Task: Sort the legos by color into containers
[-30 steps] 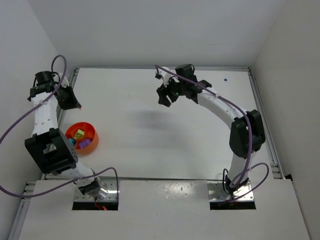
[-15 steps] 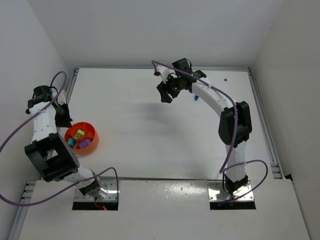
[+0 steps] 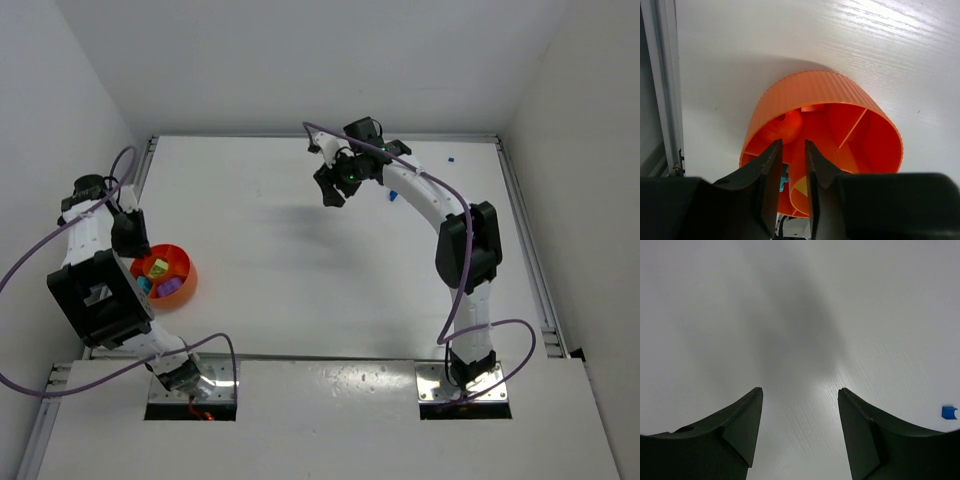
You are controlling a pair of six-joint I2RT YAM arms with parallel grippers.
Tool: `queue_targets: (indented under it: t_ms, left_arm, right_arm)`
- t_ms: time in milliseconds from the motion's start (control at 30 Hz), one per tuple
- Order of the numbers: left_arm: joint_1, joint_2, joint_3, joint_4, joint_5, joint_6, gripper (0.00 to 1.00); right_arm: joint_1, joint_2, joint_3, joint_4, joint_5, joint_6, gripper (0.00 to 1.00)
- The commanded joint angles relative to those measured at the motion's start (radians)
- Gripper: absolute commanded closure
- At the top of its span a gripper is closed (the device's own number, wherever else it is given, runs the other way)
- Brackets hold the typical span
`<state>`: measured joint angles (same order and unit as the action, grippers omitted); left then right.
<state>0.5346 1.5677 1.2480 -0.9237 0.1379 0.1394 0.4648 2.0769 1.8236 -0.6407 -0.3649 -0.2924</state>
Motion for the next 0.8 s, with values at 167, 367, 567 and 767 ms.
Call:
queue_targets:
  t_ms: [167,367,567,767]
  left_arm:
    - [-0.001,-0.012,0.082,0.011,0.061,0.019,0.64]
    - [-0.001,-0.107,0.208,0.04,0.239,0.008,0.61]
    - [-0.001,-0.189,0.372,0.194,0.432,-0.11,0.07]
    - [-0.01,-0.077,0.482,0.238,0.64,-0.306,0.01]
  right_arm:
    - [-0.002,-0.02,-0.012,0.064,0.043,0.022,0.38]
    - [-0.064,-0.038,-0.035,0.096,0.11,0.139,0.41]
    - [-0.173,-0.014,-0.004,0.096,0.208,0.16,0.42]
    - [-0.284,0.159,0.179,0.006,0.303,0.151,0.4]
